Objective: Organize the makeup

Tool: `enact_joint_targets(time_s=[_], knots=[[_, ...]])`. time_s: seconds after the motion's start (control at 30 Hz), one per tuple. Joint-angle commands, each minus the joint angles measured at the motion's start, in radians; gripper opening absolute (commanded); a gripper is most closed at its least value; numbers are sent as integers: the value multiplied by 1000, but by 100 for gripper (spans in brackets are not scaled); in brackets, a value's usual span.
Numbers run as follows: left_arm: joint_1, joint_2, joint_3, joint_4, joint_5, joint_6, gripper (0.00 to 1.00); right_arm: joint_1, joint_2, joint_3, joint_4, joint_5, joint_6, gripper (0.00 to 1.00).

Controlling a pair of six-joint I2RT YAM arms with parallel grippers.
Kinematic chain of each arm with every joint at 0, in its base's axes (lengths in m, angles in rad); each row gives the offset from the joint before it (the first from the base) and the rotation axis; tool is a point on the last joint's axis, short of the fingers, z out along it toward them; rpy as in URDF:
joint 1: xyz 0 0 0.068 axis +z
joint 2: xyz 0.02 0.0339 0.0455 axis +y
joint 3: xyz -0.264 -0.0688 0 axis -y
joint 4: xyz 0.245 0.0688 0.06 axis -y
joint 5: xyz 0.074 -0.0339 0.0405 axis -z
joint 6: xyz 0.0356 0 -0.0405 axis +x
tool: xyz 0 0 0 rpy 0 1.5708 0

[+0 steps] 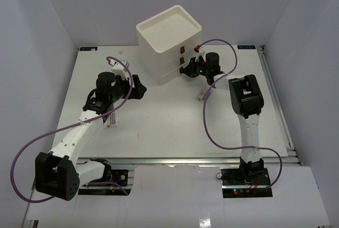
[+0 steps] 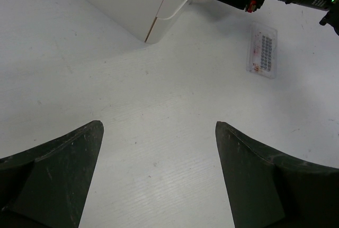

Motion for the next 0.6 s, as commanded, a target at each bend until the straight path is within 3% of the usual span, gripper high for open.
enact_joint_targets(time_s=[0.0, 0.27, 0.47, 0.5, 0.57], knots=[[8, -13, -7, 22, 22, -5, 98, -32, -138, -155, 84, -21, -35, 8], [10, -29, -8, 28, 43, -11, 98, -74, -339, -464, 104, -76, -79, 8], [10, -35, -11, 30, 51, -16, 98, -84, -425, -586, 49, -90, -110, 8], [10, -35, -11, 29, 51, -16, 98, -86, -439, -594, 45, -92, -114, 9], [10, -37, -11, 32, 53, -17, 98, -88, -458, -603, 27, -96, -131, 20]])
